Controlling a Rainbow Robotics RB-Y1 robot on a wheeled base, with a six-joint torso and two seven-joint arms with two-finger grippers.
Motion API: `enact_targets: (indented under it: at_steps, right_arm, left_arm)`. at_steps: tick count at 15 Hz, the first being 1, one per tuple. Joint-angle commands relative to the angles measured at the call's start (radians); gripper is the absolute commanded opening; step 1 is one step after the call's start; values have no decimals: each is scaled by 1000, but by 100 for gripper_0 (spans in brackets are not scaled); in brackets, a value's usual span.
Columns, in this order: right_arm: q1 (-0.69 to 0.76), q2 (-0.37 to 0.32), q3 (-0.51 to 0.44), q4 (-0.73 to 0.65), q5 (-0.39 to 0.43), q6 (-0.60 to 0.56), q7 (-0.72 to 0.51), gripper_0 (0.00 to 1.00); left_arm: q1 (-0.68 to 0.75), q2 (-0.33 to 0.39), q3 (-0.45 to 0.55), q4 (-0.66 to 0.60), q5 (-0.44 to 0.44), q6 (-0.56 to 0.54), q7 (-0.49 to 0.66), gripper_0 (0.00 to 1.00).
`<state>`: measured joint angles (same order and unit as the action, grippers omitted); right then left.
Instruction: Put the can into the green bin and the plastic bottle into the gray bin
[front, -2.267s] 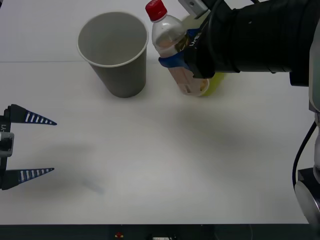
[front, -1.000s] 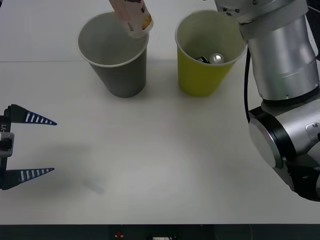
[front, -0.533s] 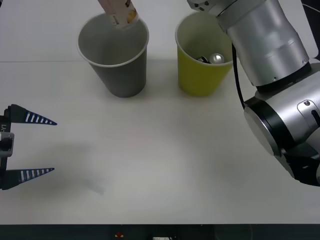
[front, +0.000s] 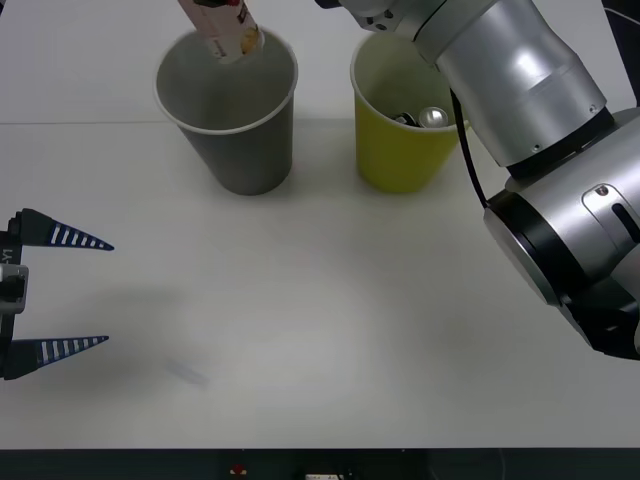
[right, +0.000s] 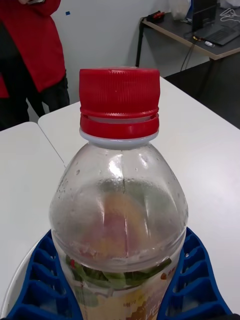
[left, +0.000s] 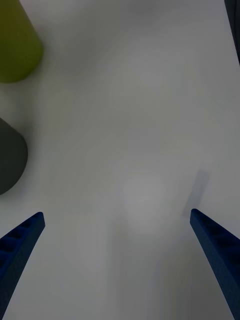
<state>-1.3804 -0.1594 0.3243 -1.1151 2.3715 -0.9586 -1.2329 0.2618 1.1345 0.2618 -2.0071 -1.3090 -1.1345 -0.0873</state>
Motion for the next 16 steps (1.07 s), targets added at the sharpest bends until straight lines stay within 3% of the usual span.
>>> enact_targets:
  at_steps: [1,3,4,5,6,16]
  right_arm:
    - [0,0,7,0,-14,3,4,0]
    - [0,0,7,0,-20,4,12,0]
    - [1,0,7,0,-25,4,13,11]
    - [0,0,9,0,-26,8,18,75]
    - [1,0,9,0,-28,12,35,100]
    - [1,0,7,0,-37,9,47,100]
  left_arm:
    - [0,0,0,0,0,0,0,100]
    - [0,0,0,0,0,0,0,100]
    - [0,0,0,0,0,0,0,100]
    - [0,0,0,0,0,0,0,100]
    - [0,0,0,0,0,0,0,100]
    - [0,0,0,0,0,0,0,100]
